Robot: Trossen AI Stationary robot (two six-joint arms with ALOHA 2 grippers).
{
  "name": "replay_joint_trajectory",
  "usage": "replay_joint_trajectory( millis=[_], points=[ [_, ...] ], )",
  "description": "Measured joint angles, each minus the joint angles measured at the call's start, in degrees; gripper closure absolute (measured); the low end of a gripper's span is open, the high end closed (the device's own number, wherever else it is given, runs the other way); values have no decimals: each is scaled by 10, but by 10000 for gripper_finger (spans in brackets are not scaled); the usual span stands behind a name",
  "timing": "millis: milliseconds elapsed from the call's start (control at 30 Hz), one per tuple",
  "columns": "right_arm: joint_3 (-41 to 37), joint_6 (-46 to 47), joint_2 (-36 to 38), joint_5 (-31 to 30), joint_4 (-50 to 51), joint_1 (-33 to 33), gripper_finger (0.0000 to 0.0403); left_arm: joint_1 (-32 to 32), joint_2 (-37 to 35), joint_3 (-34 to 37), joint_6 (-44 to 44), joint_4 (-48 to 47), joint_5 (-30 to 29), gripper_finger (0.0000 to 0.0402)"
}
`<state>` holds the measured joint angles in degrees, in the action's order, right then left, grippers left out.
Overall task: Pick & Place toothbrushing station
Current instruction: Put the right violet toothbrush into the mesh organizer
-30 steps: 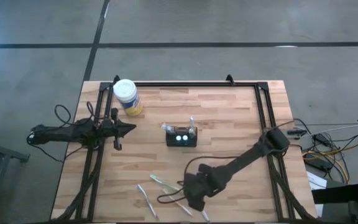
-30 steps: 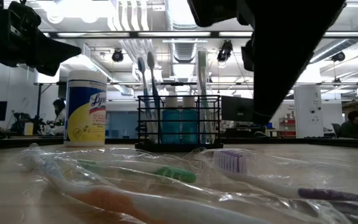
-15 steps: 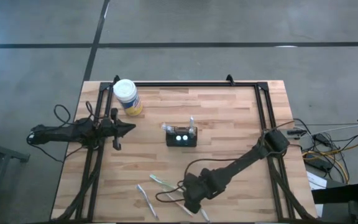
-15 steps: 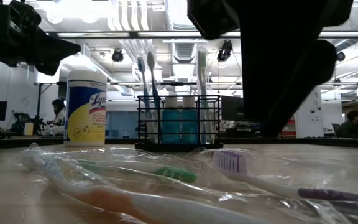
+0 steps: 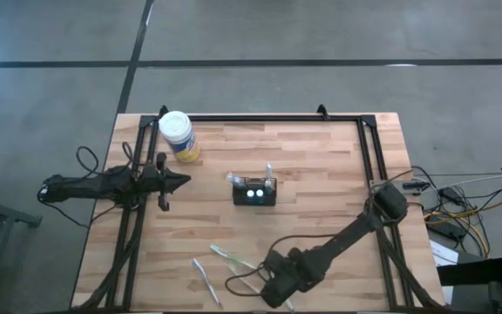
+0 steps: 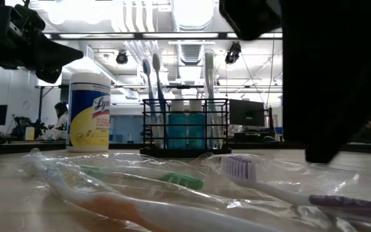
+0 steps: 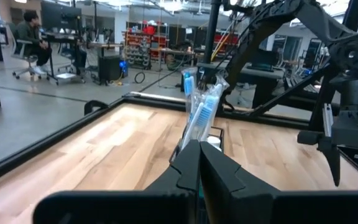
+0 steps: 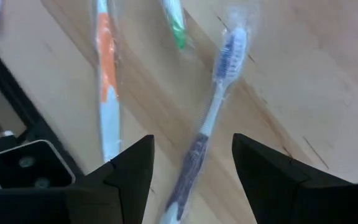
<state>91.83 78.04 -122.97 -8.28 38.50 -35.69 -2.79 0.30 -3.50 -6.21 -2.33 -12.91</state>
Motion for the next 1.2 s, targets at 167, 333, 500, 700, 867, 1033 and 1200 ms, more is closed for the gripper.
replay_joint_trajectory(
  millis=[167,333,500,700,867,1033,1200],
  points=[
    [8,-21,-33,10,1,1,190,0,0,0,-1,-7,0,390],
    [22,-39,-49,12,26,8,191,0,0,0,2,-8,-2,390],
    [22,-68,-62,19,39,15,197,0,0,0,2,-7,-2,390],
    [23,-90,-84,25,48,18,233,1,0,0,-14,-7,-1,390],
    [23,-119,-86,15,56,19,288,0,0,0,-15,-8,0,390],
    [22,-161,-82,8,63,19,366,0,0,0,-16,-7,0,390],
    [21,-187,-72,-2,62,19,380,0,0,0,-18,-7,0,390]
  ],
)
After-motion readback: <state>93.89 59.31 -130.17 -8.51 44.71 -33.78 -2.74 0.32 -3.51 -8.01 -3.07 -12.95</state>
